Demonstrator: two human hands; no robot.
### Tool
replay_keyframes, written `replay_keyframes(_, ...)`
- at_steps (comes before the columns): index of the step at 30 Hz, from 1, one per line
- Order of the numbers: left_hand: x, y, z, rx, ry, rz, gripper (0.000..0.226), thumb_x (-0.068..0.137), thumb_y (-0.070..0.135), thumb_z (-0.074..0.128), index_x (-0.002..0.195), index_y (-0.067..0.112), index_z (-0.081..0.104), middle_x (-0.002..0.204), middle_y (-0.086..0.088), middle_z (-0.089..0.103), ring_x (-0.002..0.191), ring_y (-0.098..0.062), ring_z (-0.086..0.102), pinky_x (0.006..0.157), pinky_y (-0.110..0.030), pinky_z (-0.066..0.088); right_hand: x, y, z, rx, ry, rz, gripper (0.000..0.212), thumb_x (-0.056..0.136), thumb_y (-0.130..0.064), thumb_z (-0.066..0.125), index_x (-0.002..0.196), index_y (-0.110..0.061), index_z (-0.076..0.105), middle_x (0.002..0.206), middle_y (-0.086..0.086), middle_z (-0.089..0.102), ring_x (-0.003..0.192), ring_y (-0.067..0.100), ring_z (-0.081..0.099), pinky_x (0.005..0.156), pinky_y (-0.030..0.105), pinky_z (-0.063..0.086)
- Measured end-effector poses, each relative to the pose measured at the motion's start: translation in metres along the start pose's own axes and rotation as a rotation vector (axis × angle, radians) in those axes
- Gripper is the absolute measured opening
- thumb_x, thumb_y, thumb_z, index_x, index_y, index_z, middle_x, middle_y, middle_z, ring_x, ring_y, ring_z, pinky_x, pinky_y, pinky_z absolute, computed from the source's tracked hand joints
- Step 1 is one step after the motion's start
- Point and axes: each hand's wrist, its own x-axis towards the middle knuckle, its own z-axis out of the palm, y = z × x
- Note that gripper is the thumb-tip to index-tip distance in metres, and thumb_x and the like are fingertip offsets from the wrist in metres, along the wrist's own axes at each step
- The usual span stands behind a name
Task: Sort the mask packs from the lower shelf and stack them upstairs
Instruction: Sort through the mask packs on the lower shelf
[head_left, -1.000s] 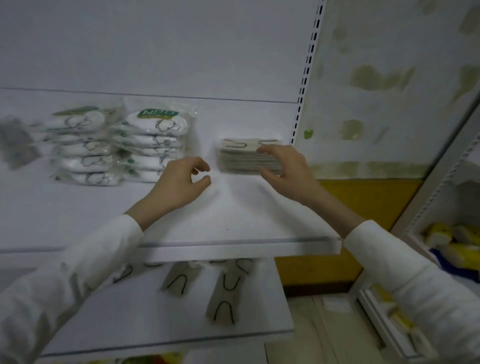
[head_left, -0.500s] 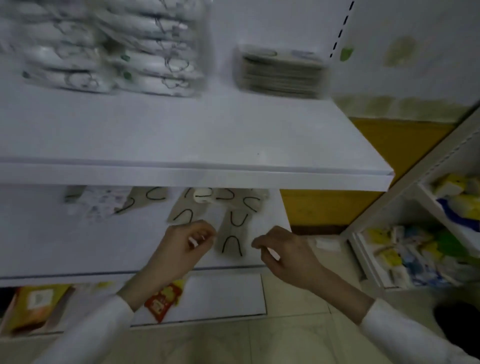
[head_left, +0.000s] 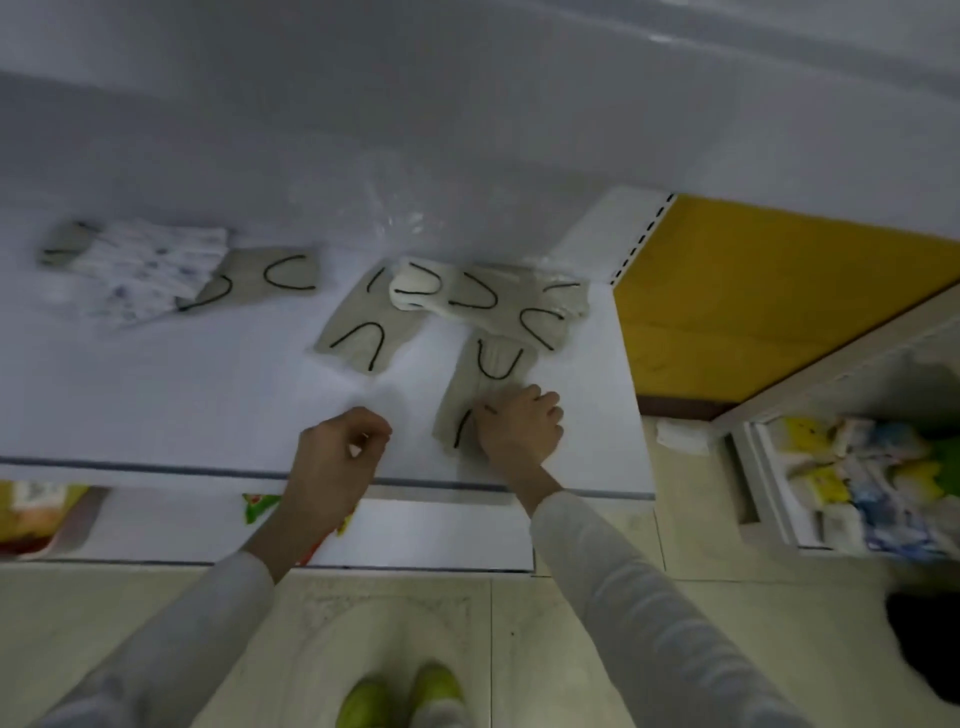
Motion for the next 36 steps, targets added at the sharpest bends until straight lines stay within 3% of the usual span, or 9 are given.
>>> replay_keyframes(6, 0.004, 0.004, 0.011, -0.063, -0.015, -0.106, 0.033, 0.085, -0.003, 0.059, 0.073, 0.027, 0.061, 0.080, 0.015, 0.064, 0.071, 0.002, 0.061, 0.073, -0.028, 0.054, -0.008, -0.010, 0.009, 0.164, 0.008, -0.084, 0.041, 0.086, -0.017, 0.059, 0.117, -0.007, 0.034, 0.115, 0.013, 0.053, 0.104, 0.033, 0.055, 0.086, 0.040, 0.048)
replay_keyframes(11, 0.015, 0.003, 0.020, -0.150, -0.094, -0.269, 0.008, 0.089, 0.010, 0.060, 0.088, 0.016, 0.066, 0.091, -0.005, 0.070, 0.087, -0.025, 0.067, 0.086, -0.044, 0.054, -0.014, -0.002, -0.006, 0.604, -0.244, 0.051, 0.047, 0.085, -0.014, 0.060, 0.122, -0.012, 0.032, 0.107, 0.008, 0.054, 0.096, 0.028, 0.058, 0.084, 0.042, 0.051)
replay_keyframes(14, 0.023, 0.018, 0.024, -0.482, -0.185, -0.491, 0.019, 0.092, 0.024, 0.058, 0.101, 0.009, 0.065, 0.100, -0.014, 0.070, 0.092, -0.026, 0.068, 0.088, -0.039, 0.054, -0.021, 0.007, -0.011, 0.825, -0.402, -0.020, 0.051, 0.080, -0.011, 0.066, 0.124, -0.014, 0.039, 0.114, 0.007, 0.059, 0.099, 0.023, 0.059, 0.081, 0.035, 0.052)
replay_keyframes(17, 0.025, 0.034, 0.028, -0.773, -0.188, -0.590, 0.027, 0.090, 0.019, 0.060, 0.109, 0.001, 0.064, 0.104, -0.018, 0.070, 0.097, -0.032, 0.067, 0.086, -0.042, 0.054, -0.024, 0.009, -0.012, 0.866, -0.489, -0.139, 0.054, 0.073, -0.012, 0.074, 0.118, -0.018, 0.045, 0.110, 0.008, 0.063, 0.100, 0.025, 0.063, 0.087, 0.041, 0.054)
replay_keyframes(21, 0.025, 0.033, 0.033, -0.774, -0.053, -0.550, 0.018, 0.086, -0.001, 0.059, 0.101, 0.002, 0.068, 0.100, -0.018, 0.071, 0.097, -0.035, 0.066, 0.085, -0.044, 0.054, -0.016, 0.007, -0.023, 0.673, -0.515, -0.360, 0.050, 0.075, -0.025, 0.078, 0.117, -0.020, 0.052, 0.101, -0.003, 0.063, 0.089, 0.012, 0.061, 0.073, 0.018, 0.049)
replay_keyframes(23, 0.024, 0.028, 0.030, -0.757, -0.009, -0.570, 0.014, 0.085, 0.000, 0.061, 0.096, 0.004, 0.068, 0.095, -0.016, 0.071, 0.092, -0.034, 0.067, 0.083, -0.042, 0.054, 0.009, 0.006, -0.029, 0.581, -0.333, -0.442, 0.039, 0.082, -0.028, 0.073, 0.117, -0.015, 0.060, 0.104, 0.001, 0.064, 0.090, 0.014, 0.059, 0.071, 0.014, 0.042)
replay_keyframes(28, 0.019, 0.017, 0.013, -0.770, 0.026, -0.578, 0.015, 0.086, 0.003, 0.061, 0.100, 0.007, 0.067, 0.092, -0.012, 0.072, 0.083, -0.030, 0.068, 0.074, -0.041, 0.055, 0.114, 0.011, -0.048, 0.082, 0.169, -0.493, 0.029, 0.093, -0.015, 0.051, 0.117, -0.004, 0.063, 0.118, 0.017, 0.064, 0.107, 0.035, 0.059, 0.088, 0.035, 0.046)
replay_keyframes(33, 0.012, 0.007, 0.003, -0.790, 0.054, -0.575, 0.016, 0.086, 0.001, 0.060, 0.099, 0.006, 0.068, 0.095, -0.018, 0.071, 0.088, -0.036, 0.067, 0.081, -0.046, 0.050, 0.171, 0.009, -0.049, -0.260, 0.063, -0.442, 0.061, 0.096, -0.033, 0.048, 0.145, -0.005, 0.025, 0.140, 0.018, 0.045, 0.131, 0.034, 0.038, 0.107, 0.042, 0.030)
replay_keyframes(36, 0.010, 0.005, 0.002, -0.814, 0.060, -0.583, 0.017, 0.087, -0.001, 0.058, 0.102, 0.001, 0.066, 0.099, -0.020, 0.070, 0.090, -0.036, 0.067, 0.083, -0.044, 0.052, 0.170, 0.003, -0.045, -0.385, 0.110, -0.427, 0.058, 0.095, -0.041, 0.049, 0.141, -0.009, 0.033, 0.138, 0.018, 0.046, 0.128, 0.035, 0.039, 0.105, 0.043, 0.030)
